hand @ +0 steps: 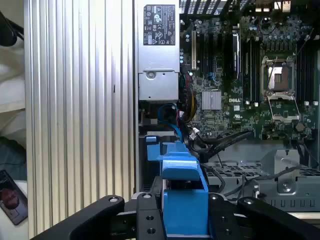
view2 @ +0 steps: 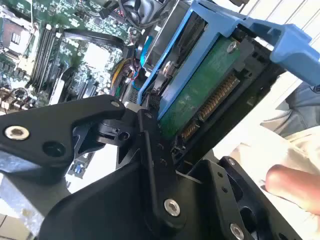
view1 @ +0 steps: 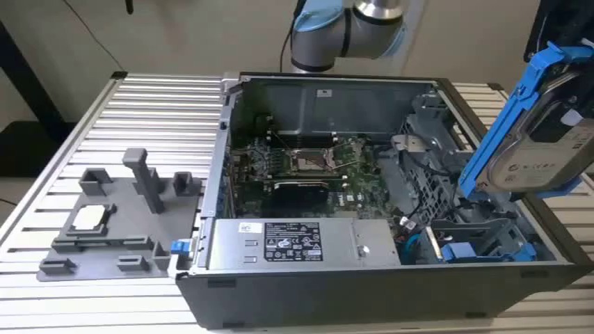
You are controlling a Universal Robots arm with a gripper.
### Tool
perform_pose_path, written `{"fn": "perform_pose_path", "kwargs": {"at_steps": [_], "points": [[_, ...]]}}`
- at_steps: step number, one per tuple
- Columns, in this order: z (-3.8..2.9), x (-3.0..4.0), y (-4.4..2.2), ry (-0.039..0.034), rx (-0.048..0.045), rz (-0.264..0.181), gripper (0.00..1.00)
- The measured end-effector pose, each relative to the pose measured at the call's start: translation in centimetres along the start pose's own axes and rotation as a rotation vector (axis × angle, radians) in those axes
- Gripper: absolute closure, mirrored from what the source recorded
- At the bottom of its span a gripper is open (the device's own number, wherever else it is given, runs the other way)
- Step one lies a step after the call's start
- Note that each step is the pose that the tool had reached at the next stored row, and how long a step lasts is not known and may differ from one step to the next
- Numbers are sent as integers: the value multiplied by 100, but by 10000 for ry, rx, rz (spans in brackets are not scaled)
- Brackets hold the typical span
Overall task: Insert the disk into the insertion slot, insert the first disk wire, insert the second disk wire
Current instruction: 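Insert the disk into the insertion slot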
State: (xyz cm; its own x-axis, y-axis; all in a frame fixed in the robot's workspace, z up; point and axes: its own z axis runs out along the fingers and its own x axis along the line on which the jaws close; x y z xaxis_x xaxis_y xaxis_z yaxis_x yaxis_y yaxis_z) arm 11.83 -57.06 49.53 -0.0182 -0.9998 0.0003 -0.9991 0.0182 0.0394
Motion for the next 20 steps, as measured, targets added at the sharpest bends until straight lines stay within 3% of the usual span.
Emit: {"fn": "perform_pose_path", "kwargs": {"at_steps": [13,20], "points": [[2,4,0,1,0,0,67],[83,4,-4,5,0,0,67]]}}
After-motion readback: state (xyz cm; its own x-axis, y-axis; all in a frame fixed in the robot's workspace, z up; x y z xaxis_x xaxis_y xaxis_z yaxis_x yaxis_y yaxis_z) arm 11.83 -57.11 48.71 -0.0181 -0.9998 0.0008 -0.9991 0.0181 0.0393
